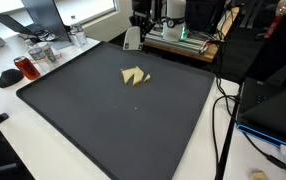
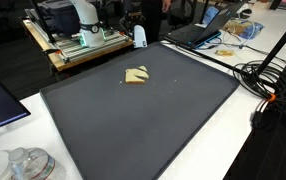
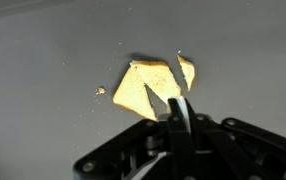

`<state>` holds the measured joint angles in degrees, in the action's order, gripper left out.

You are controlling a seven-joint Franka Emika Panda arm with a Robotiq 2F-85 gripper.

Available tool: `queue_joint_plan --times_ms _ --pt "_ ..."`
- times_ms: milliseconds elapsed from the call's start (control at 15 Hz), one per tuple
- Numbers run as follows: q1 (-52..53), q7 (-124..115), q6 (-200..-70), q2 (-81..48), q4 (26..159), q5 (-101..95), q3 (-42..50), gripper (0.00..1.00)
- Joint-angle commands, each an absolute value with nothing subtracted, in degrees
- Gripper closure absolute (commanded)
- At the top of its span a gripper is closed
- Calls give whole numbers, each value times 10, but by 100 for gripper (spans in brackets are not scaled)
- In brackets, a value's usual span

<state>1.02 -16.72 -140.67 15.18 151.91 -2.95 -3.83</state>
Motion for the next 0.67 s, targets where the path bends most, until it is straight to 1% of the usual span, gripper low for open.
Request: queue_joint_plan --times_ms 0,267,600 --pt "14 -144 -1338 100 1443 -27 -46 99" --pt "23 -128 -1294 48 1385 -27 -50 99" --pt "21 -66 -1206 28 1319 -32 -38 99"
